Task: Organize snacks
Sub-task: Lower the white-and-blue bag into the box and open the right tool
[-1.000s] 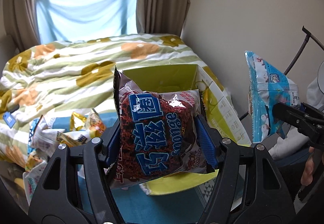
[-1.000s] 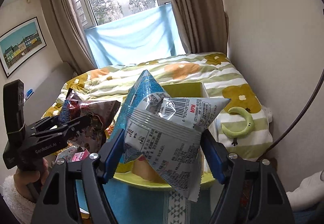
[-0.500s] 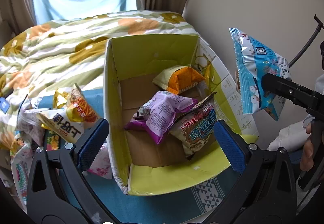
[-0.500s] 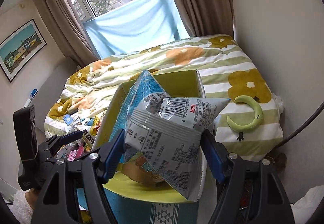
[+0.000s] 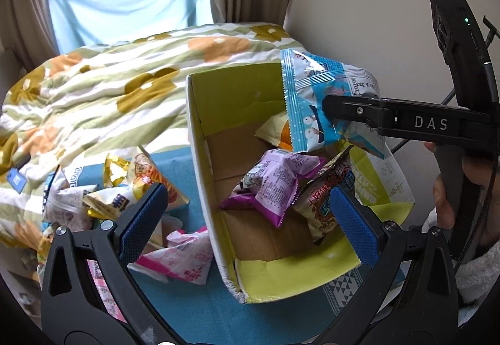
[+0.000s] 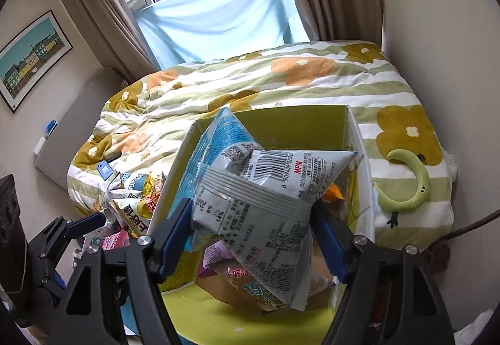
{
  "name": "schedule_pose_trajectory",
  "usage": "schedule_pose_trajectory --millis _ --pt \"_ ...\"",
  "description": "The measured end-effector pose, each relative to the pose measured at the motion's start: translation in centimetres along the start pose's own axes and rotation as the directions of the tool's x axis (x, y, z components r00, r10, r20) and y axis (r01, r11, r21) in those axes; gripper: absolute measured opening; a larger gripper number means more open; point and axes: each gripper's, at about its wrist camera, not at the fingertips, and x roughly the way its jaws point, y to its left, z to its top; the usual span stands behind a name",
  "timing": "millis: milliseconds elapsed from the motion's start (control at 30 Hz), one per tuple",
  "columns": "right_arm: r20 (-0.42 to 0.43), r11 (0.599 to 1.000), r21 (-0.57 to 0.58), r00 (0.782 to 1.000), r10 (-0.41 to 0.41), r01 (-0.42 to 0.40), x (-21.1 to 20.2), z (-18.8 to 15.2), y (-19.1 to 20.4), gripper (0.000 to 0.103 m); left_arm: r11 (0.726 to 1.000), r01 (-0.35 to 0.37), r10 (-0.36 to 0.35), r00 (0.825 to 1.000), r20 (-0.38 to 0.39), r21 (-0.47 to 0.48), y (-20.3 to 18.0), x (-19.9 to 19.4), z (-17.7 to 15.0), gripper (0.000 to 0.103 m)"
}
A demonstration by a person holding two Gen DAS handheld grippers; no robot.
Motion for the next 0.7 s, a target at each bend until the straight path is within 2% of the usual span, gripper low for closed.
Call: schedule_pose_trajectory --millis 100,167,233,333,500,700 --pt "0.0 1.0 0.003 1.0 0.011 -0.011 1.3 0.3 0.3 0.077 1.0 0.009 -0.009 1.0 0.001 -0.018 1.1 -0.1 -0.1 0.102" --pt "0.01 0.999 0.012 0.999 0.05 -0.05 1.7 0.3 0.4 0.094 1.0 0.014 -0.014 1.0 0.004 -0.026 1.8 -0.3 -0.1 0.102" --pt "0.035 0.997 0.026 0.997 0.067 -0.068 1.6 0.1 0.5 0.098 0.999 0.009 -0.009 1.0 0.005 -0.033 2.6 -0.5 -0.2 0.102" --pt "0.061 0.997 0.051 0.996 0.062 -0.065 1.1 -0.6 0.3 0.098 0.999 0.021 -0.021 1.0 0.006 -0.043 3.4 -0.6 -0.4 0.102" --pt "0.045 0.998 0.059 0.999 -0.031 0.028 0.7 -1.9 0.3 0.098 0.999 0.031 -0.031 0.999 0.009 -0.014 4.1 -0.4 -0.4 0.102" --pt "0.059 0.993 0.076 0.994 -0.09 0.085 -0.3 -2.9 1.0 0.098 0.998 0.062 -0.062 0.998 0.017 0.024 4.9 -0.1 -0.3 0.102"
